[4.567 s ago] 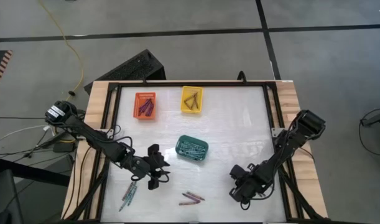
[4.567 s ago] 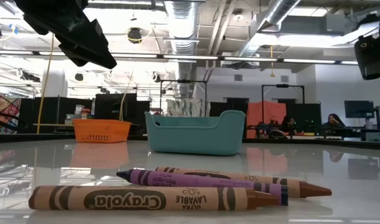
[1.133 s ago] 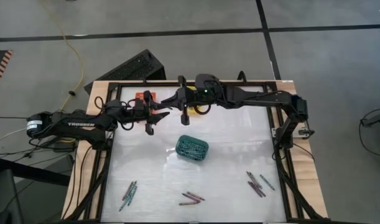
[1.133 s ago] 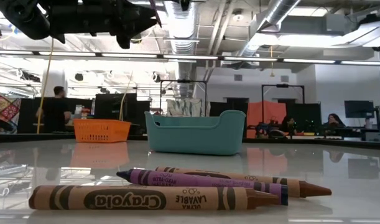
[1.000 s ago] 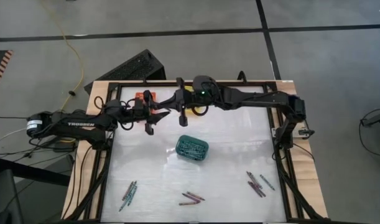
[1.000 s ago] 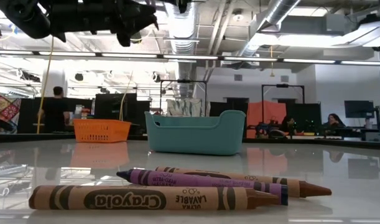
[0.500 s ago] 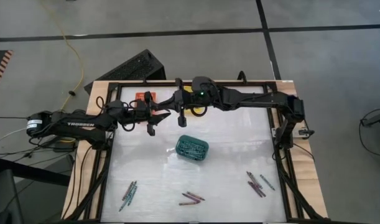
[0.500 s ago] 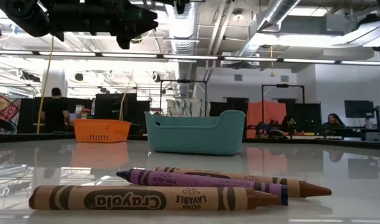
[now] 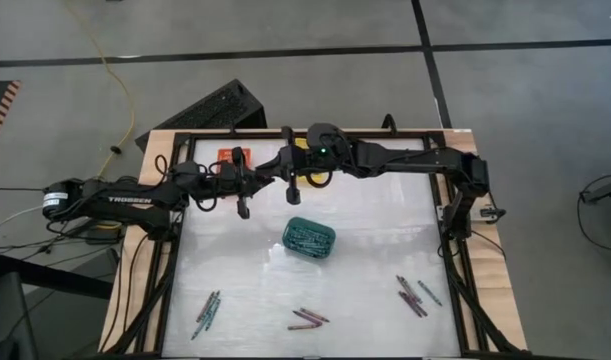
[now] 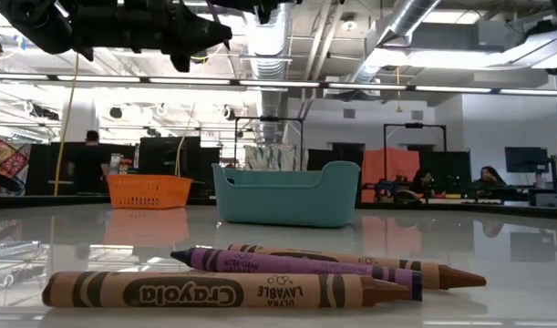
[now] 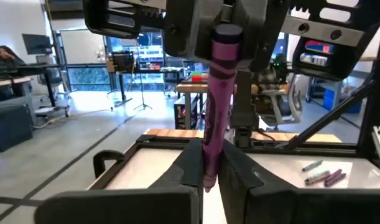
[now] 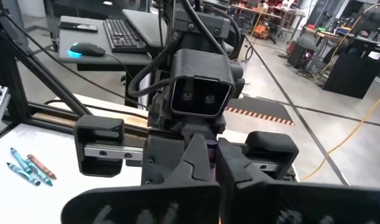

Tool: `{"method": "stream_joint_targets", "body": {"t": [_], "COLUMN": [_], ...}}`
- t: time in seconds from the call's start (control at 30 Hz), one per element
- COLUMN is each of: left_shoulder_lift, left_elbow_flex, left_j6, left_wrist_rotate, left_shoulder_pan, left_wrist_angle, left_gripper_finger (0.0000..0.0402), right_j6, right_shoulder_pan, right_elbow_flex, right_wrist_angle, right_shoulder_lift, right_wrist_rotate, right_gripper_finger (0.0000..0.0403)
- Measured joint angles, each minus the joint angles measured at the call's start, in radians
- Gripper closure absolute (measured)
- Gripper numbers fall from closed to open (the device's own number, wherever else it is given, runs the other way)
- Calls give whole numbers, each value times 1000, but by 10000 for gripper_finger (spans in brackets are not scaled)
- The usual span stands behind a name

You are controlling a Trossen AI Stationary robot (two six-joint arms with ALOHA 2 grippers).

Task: Sort crayons
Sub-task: Put the violet crayon into the orange bin

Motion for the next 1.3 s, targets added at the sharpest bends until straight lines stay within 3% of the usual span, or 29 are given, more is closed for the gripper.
{"method": "stream_joint_targets", "body": {"t": [0.2, 0.37, 0.5, 0.57, 0.67, 0.8, 1.1, 1.3], "left_shoulder_lift": [0, -31, -82, -116, -142, -141, -9, 101], "left_elbow_flex": [0, 0, 0, 18, 53, 91, 121, 129], "left_j6": [27, 12, -65, -147, -252, -337, -452, -468], "left_wrist_rotate": [-7, -91, -279, -394, -456, -374, -45, -22], "left_shoulder_pan": [0, 0, 21, 63, 153, 298, 554, 570], "left_wrist_angle": [-8, -125, -335, -515, -778, -986, -1090, -1091], "left_gripper_finger": [395, 395, 395, 395, 395, 395, 391, 376], "right_j6": [22, 42, 42, 57, 97, 102, 118, 154], "right_shoulder_pan": [-7, -22, -30, -30, -14, 43, 215, 333], "right_elbow_flex": [1, 0, 0, 0, 0, -29, -121, -172], "right_wrist_angle": [-38, -155, -297, -375, -505, -613, -672, -702], "right_shoulder_lift": [0, 0, 0, 0, 0, -1, -12, -15], "right_wrist_rotate": [5, 115, 226, 249, 259, 290, 323, 390], "right_gripper_finger": [394, 335, 267, 236, 205, 198, 238, 261]}}
